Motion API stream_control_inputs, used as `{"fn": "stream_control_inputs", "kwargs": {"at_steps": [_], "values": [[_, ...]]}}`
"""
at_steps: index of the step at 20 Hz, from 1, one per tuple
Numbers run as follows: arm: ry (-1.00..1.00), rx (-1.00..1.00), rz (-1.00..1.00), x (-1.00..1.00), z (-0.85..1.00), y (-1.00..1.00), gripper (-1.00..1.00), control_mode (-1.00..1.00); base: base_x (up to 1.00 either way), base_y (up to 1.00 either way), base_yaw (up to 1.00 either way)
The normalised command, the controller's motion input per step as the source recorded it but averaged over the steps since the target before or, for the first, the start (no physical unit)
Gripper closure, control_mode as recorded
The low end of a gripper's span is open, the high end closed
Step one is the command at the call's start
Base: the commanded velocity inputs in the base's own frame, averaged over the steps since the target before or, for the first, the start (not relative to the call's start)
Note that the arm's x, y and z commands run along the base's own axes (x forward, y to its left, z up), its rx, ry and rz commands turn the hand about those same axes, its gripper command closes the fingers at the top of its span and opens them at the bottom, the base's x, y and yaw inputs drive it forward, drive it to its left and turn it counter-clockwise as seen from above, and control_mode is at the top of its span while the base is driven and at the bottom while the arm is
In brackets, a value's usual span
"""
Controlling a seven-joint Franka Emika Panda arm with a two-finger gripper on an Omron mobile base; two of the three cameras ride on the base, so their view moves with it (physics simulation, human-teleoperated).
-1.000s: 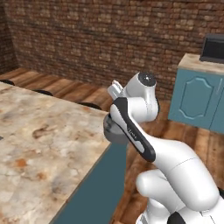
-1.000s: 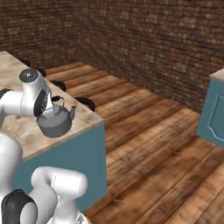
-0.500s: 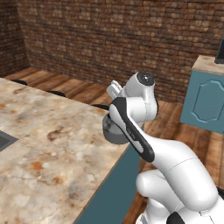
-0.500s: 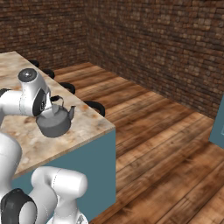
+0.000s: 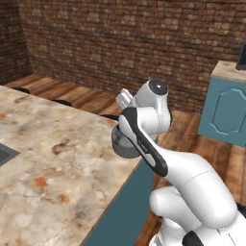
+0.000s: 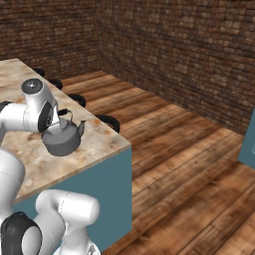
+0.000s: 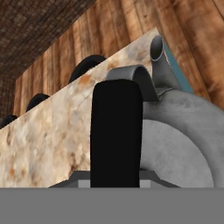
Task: The kettle is done boiling. Turn off the stove, then wait for 300 timesteps before moving the kettle to the dining table.
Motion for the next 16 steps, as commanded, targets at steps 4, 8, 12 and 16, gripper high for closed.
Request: {"fn": "stream_control_inputs", "kwargs": {"at_steps": [4,8,12,16], "values": [[0.02,0.00,0.01,0.34,-0.07,0.21,1.00,-1.00,0.00,0.00,0.00],[0.02,0.00,0.02,0.38,-0.09,0.21,1.00,-1.00,0.00,0.00,0.00],[0.00,0.00,0.05,0.40,-0.10,0.22,1.00,-1.00,0.00,0.00,0.00],[0.00,0.00,0.06,0.44,-0.19,0.25,1.00,-1.00,0.00,0.00,0.00]]}}
